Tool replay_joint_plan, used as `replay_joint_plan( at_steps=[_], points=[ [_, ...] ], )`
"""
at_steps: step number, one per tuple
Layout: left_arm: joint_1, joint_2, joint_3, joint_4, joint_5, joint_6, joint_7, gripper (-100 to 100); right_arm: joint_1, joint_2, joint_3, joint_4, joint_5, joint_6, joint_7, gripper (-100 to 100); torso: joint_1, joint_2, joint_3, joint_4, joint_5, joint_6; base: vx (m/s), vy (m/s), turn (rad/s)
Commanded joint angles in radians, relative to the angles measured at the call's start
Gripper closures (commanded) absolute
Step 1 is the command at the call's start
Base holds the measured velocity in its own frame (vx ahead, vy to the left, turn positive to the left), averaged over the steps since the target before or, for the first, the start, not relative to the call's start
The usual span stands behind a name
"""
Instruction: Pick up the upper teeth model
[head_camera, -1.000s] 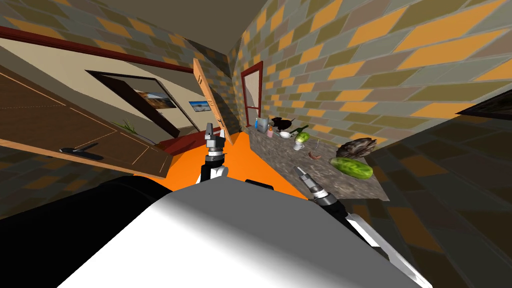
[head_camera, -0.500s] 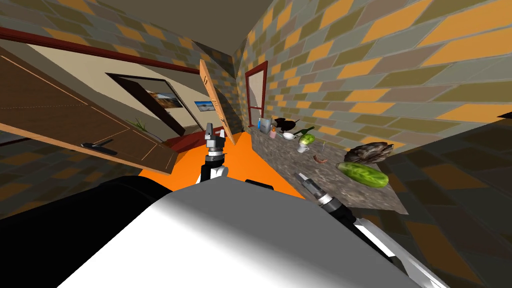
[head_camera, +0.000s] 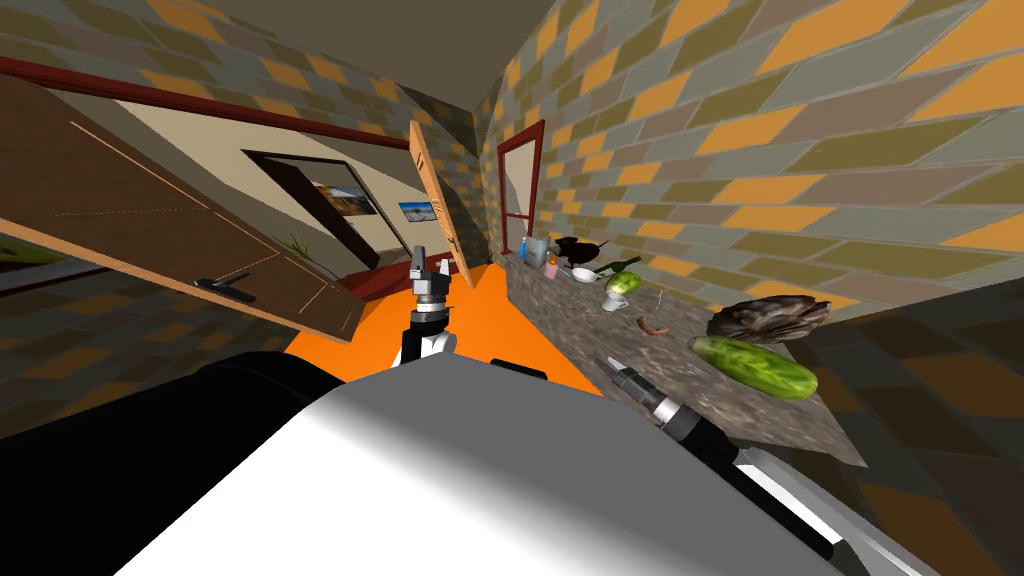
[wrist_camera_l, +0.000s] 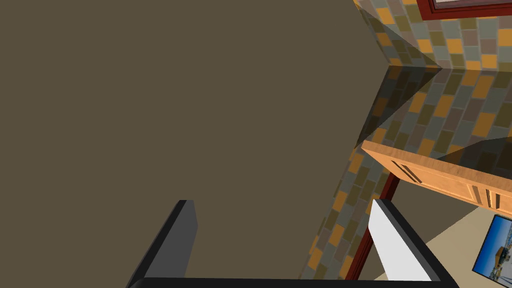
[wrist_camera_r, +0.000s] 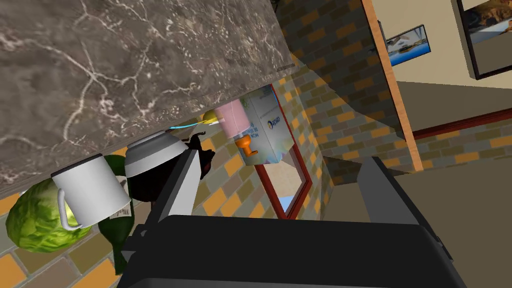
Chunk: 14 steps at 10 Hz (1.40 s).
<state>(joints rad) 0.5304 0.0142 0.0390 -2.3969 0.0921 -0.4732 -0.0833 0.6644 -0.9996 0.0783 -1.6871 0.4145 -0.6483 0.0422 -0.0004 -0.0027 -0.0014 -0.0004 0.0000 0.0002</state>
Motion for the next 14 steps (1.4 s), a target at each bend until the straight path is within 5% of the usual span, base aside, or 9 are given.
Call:
replay_joint_plan(
  at_steps=[1, 14],
  points=[
    [0.0, 0.0, 0.0, 0.0, 0.0, 0.0, 0.0, 0, -0.004, -0.05, 0.013, 0.05, 0.027, -0.013, 0.019, -100, 0.0, 0.0, 0.0, 0.0, 0.0, 0.0, 0.037, 0.007, 0.118],
    [0.0, 0.0, 0.0, 0.0, 0.0, 0.0, 0.0, 0, 0.011, -0.387, 0.051, 0.335, 0.162, -0.037, 0.128, -100, 0.0, 0.0, 0.0, 0.0, 0.0, 0.0, 0.041, 0.005, 0.081]
  ],
)
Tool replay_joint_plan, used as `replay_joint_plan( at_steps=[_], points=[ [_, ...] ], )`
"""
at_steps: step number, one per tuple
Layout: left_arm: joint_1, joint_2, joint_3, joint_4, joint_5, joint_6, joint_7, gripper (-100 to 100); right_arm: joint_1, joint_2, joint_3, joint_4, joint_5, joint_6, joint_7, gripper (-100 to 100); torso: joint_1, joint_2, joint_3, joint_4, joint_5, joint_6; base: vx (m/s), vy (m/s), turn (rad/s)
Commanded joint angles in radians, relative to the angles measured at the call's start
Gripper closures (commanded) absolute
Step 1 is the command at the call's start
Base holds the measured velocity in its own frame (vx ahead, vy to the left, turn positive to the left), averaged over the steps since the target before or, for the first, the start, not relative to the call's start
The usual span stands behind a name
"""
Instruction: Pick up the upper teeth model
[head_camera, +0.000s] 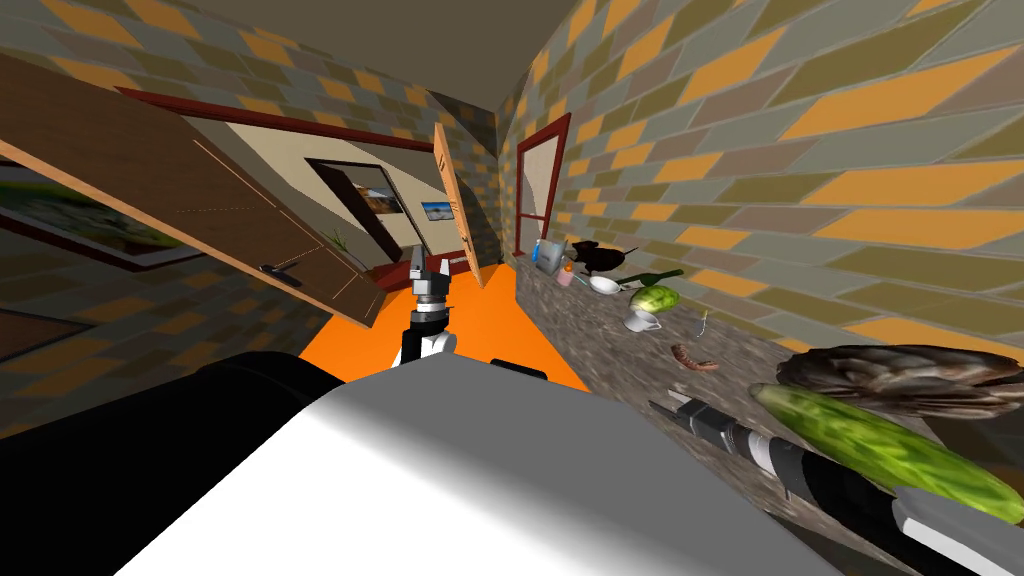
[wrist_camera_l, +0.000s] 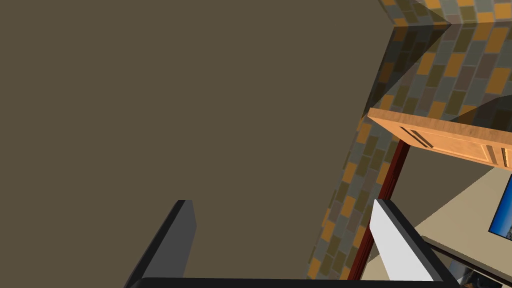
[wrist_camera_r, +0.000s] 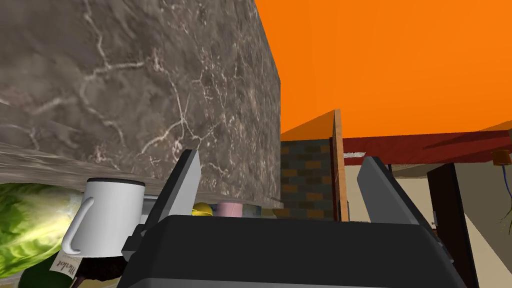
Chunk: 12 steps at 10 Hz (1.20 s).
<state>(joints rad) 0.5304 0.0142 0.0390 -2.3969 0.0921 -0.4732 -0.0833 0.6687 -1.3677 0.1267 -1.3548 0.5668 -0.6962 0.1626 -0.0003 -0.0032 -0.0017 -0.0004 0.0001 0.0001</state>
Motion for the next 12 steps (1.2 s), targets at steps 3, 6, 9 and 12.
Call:
replay_joint_plan(
  at_steps=[3, 6, 9, 12],
  points=[
    [0.0, 0.0, 0.0, 0.0, 0.0, 0.0, 0.0, 0, 0.008, -0.098, 0.011, 0.068, 0.04, 0.005, 0.042, -100, -0.001, -0.002, -0.001, 0.0, 0.0, 0.0, 0.065, -0.017, 0.097],
    [0.0, 0.0, 0.0, 0.0, 0.0, 0.0, 0.0, 0, 0.009, -0.185, 0.021, 0.149, 0.075, -0.002, 0.094, -100, -0.002, -0.003, -0.001, -0.001, -0.001, 0.0, 0.088, -0.045, 0.092],
    [0.0, 0.0, 0.0, 0.0, 0.0, 0.0, 0.0, 0, 0.01, -0.222, 0.029, 0.19, 0.093, -0.006, 0.125, -100, -0.002, -0.002, -0.001, -0.001, -0.001, 0.0, 0.083, -0.045, 0.058],
    [0.0, 0.0, 0.0, 0.0, 0.0, 0.0, 0.0, 0, 0.017, -0.241, 0.048, 0.226, 0.111, -0.01, 0.158, -100, -0.008, -0.005, -0.003, -0.001, -0.002, 0.0, 0.12, -0.125, 0.079]
  ],
)
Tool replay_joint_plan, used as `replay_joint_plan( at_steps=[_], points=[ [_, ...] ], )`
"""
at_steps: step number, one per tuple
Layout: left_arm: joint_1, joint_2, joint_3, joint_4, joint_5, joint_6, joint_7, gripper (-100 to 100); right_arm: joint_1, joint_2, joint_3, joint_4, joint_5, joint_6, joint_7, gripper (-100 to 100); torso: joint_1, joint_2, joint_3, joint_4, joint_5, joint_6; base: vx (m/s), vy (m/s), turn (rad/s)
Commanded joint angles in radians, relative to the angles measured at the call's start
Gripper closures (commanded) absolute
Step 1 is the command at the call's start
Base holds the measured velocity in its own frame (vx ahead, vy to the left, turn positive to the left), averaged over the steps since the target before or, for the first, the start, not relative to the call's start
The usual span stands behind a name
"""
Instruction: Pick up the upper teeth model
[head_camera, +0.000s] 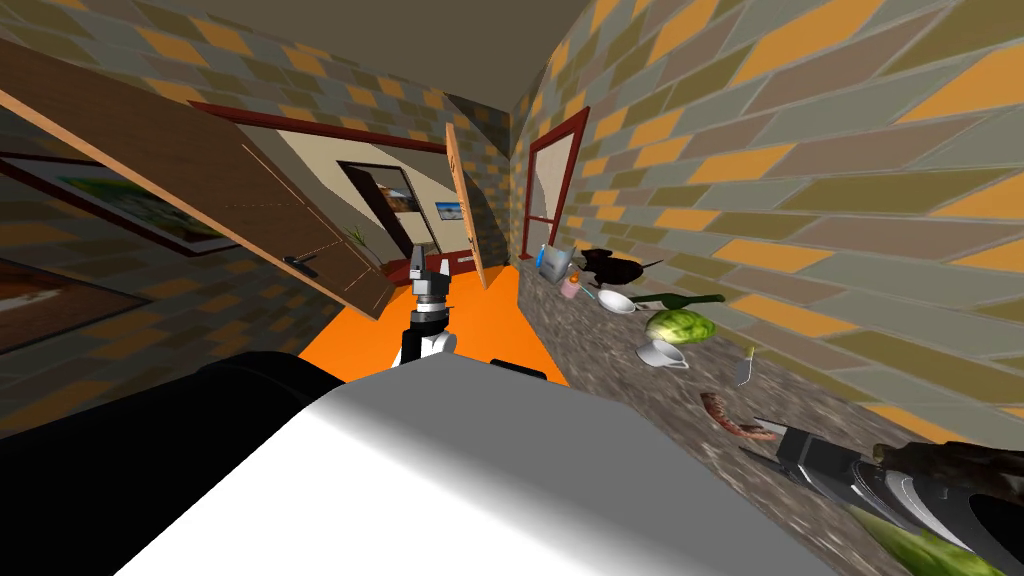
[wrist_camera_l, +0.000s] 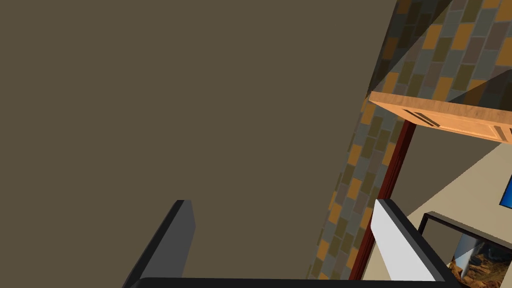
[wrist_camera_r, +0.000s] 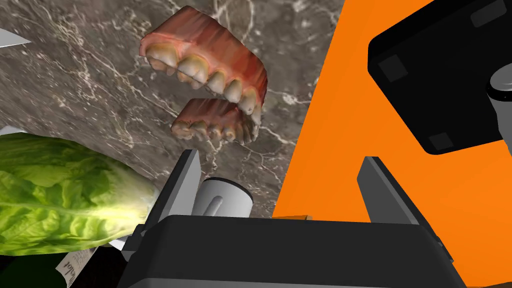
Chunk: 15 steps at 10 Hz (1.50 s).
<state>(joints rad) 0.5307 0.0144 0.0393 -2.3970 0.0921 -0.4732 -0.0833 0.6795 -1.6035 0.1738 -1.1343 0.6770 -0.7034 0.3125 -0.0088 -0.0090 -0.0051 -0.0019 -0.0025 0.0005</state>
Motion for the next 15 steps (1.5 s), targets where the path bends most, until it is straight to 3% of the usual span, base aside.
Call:
replay_joint_plan(
  at_steps=[1, 2, 3, 4, 5, 6, 7, 8, 9, 10, 11, 12, 13, 14, 15],
  points=[
    [0.0, 0.0, 0.0, 0.0, 0.0, 0.0, 0.0, 0, 0.014, 0.003, 0.017, 0.01, 0.007, -0.006, 0.016, -100, 0.0, 0.0, 0.0, 0.0, 0.0, 0.0, 0.13, -0.118, 0.075],
    [0.0, 0.0, 0.0, 0.0, 0.0, 0.0, 0.0, 0, 0.003, 0.002, 0.009, 0.016, 0.004, -0.011, 0.012, -100, 0.001, 0.0, 0.0, 0.0, 0.0, 0.0, 0.053, -0.05, 0.021],
    [0.0, 0.0, 0.0, 0.0, 0.0, 0.0, 0.0, 0, 0.003, 0.002, 0.011, 0.017, 0.005, -0.014, 0.015, 0, 0.005, 0.004, 0.002, 0.001, 0.001, 0.0, 0.01, -0.011, 0.001],
    [0.0, 0.0, 0.0, 0.0, 0.0, 0.0, 0.0, 0, -0.047, 0.015, 0.057, 0.045, 0.036, -0.021, -0.022, -100, 0.008, 0.007, 0.004, 0.001, 0.002, 0.0, -0.057, -0.016, 0.096],
    [0.0, 0.0, 0.0, 0.0, 0.0, 0.0, 0.0, 0, -0.07, 0.015, 0.057, 0.045, 0.036, -0.021, -0.022, -100, 0.008, 0.011, 0.006, 0.002, 0.002, 0.0, -0.089, -0.012, 0.065],
    [0.0, 0.0, 0.0, 0.0, 0.0, 0.0, 0.0, 0, -0.101, 0.029, 0.1, 0.073, 0.067, -0.029, -0.059, -100, 0.009, 0.013, 0.008, 0.003, 0.002, 0.001, -0.112, -0.025, 0.099],
    [0.0, 0.0, 0.0, 0.0, 0.0, 0.0, 0.0, 0, -0.13, 0.029, 0.104, 0.073, 0.067, -0.029, -0.059, -100, 0.008, 0.016, 0.009, 0.004, 0.002, 0.001, -0.099, -0.025, 0.054],
    [0.0, 0.0, 0.0, 0.0, 0.0, 0.0, 0.0, 0, -0.169, 0.042, 0.15, 0.101, 0.097, -0.037, -0.095, -100, 0.008, 0.016, 0.009, 0.004, 0.002, 0.001, -0.106, -0.027, 0.105],
    [0.0, 0.0, 0.0, 0.0, 0.0, 0.0, 0.0, 0, -0.207, 0.042, 0.15, 0.101, 0.097, -0.037, -0.095, -100, 0.008, 0.016, 0.009, 0.004, 0.002, 0.001, -0.091, -0.018, 0.053],
    [0.0, 0.0, 0.0, 0.0, 0.0, 0.0, 0.0, 0, -0.249, 0.056, 0.197, 0.129, 0.128, -0.044, -0.132, -100, 0.008, 0.015, 0.009, 0.004, 0.002, 0.001, -0.104, -0.002, 0.113],
    [0.0, 0.0, 0.0, 0.0, 0.0, 0.0, 0.0, 0, -0.29, 0.056, 0.197, 0.129, 0.128, -0.044, -0.132, -100, 0.009, 0.016, 0.009, 0.004, 0.002, 0.0, -0.089, -0.001, 0.044],
    [0.0, 0.0, 0.0, 0.0, 0.0, 0.0, 0.0, 0, -0.29, 0.056, 0.197, 0.129, 0.128, -0.044, -0.132, -100, 0.009, 0.015, 0.009, 0.004, 0.002, 0.001, -0.035, -0.003, -0.014],
    [0.0, 0.0, 0.0, 0.0, 0.0, 0.0, 0.0, 0, -0.333, 0.069, 0.243, 0.157, 0.159, -0.052, -0.169, -100, 0.009, 0.012, 0.007, 0.003, 0.002, 0.001, -0.069, -0.003, 0.102],
    [0.0, 0.0, 0.0, 0.0, 0.0, 0.0, 0.0, 0, -0.363, 0.069, 0.243, 0.157, 0.159, -0.052, -0.169, -100, 0.009, 0.013, 0.008, 0.003, 0.002, 0.0, -0.074, -0.003, 0.063],
    [0.0, 0.0, 0.0, 0.0, 0.0, 0.0, 0.0, 0, -0.363, 0.069, 0.243, 0.157, 0.159, -0.052, -0.169, -100, 0.009, 0.014, 0.008, 0.003, 0.002, 0.001, -0.034, -0.009, -0.009]
  ],
)
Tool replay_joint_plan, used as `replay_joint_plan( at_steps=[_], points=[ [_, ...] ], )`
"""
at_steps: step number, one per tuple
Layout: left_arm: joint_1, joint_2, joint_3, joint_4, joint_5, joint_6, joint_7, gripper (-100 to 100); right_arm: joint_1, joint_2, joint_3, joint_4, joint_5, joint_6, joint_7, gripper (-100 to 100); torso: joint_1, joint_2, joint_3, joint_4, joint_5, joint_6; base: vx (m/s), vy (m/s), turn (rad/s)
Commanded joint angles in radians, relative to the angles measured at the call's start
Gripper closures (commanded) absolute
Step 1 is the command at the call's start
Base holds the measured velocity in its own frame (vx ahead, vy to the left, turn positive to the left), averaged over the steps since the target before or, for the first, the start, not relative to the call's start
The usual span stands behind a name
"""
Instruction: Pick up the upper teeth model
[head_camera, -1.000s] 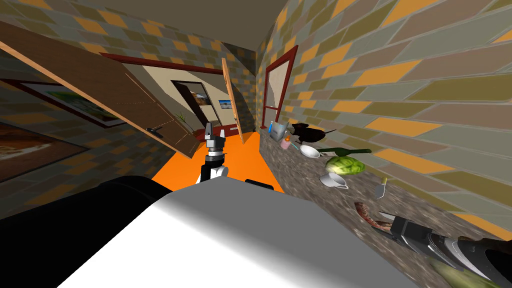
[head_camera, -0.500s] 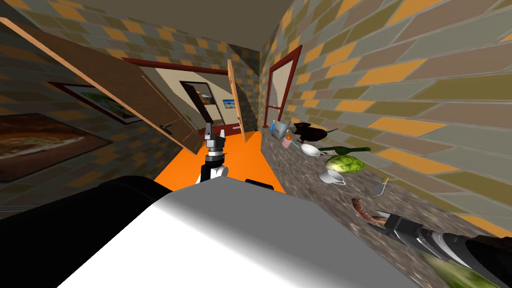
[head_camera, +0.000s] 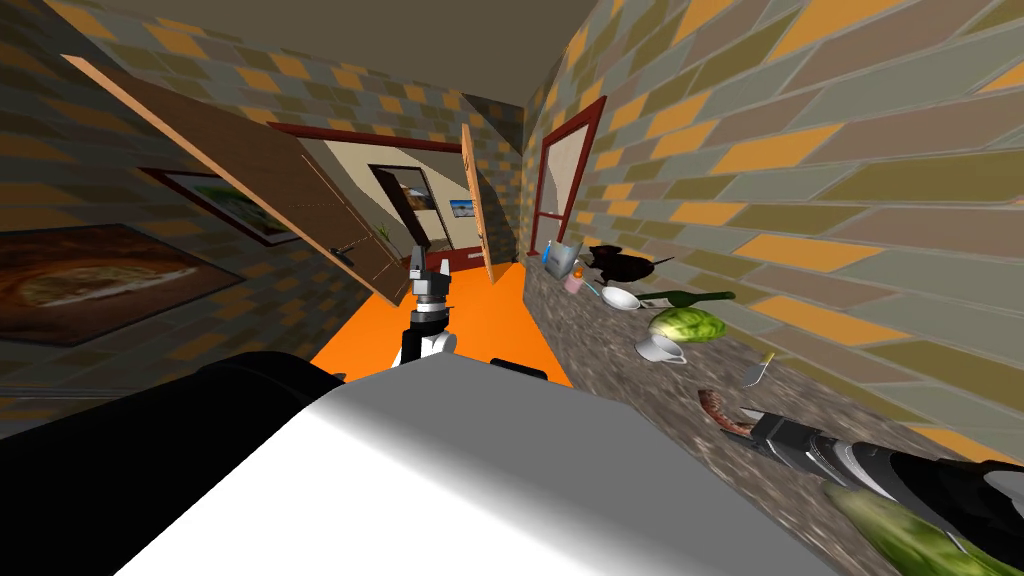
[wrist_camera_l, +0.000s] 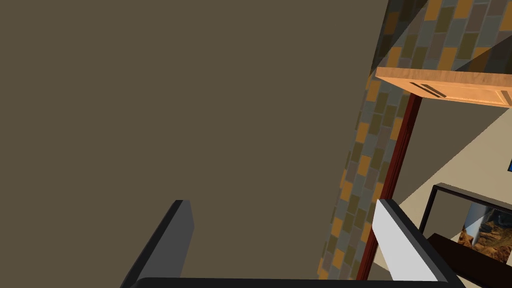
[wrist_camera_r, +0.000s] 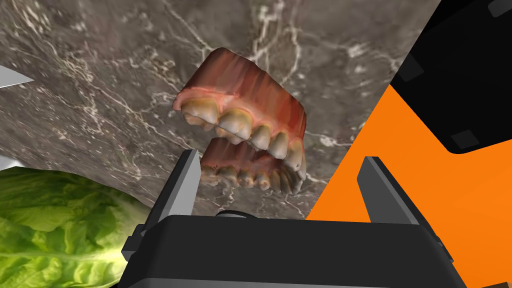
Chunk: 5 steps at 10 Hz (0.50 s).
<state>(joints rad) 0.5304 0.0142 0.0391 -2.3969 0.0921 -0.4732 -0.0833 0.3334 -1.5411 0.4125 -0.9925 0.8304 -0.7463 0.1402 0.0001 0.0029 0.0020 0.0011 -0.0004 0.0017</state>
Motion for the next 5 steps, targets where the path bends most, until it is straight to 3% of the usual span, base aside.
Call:
replay_joint_plan(
  at_steps=[1, 3, 4, 5],
  points=[
    [0.0, 0.0, 0.0, 0.0, 0.0, 0.0, 0.0, 0, -0.05, 0.021, 0.05, 0.043, 0.037, -0.017, -0.033, -100, 0.0, 0.0, 0.0, 0.0, 0.0, 0.0, -0.071, -0.028, 0.083],
    [0.0, 0.0, 0.0, 0.0, 0.0, 0.0, 0.0, 0, -0.09, 0.021, 0.051, 0.043, 0.037, -0.017, -0.033, -100, -0.001, 0.002, 0.001, 0.0, 0.0, 0.0, -0.058, -0.008, 0.031],
    [0.0, 0.0, 0.0, 0.0, 0.0, 0.0, 0.0, 0, -0.122, 0.034, 0.097, 0.071, 0.068, -0.024, -0.07, -100, 0.0, 0.0, 0.0, 0.0, 0.0, 0.0, -0.072, 0.008, 0.114],
    [0.0, 0.0, 0.0, 0.0, 0.0, 0.0, 0.0, 0, -0.144, 0.034, 0.098, 0.071, 0.068, -0.024, -0.07, -100, 0.001, 0.001, 0.001, 0.0, 0.0, -0.001, -0.078, -0.002, 0.054]
  ],
)
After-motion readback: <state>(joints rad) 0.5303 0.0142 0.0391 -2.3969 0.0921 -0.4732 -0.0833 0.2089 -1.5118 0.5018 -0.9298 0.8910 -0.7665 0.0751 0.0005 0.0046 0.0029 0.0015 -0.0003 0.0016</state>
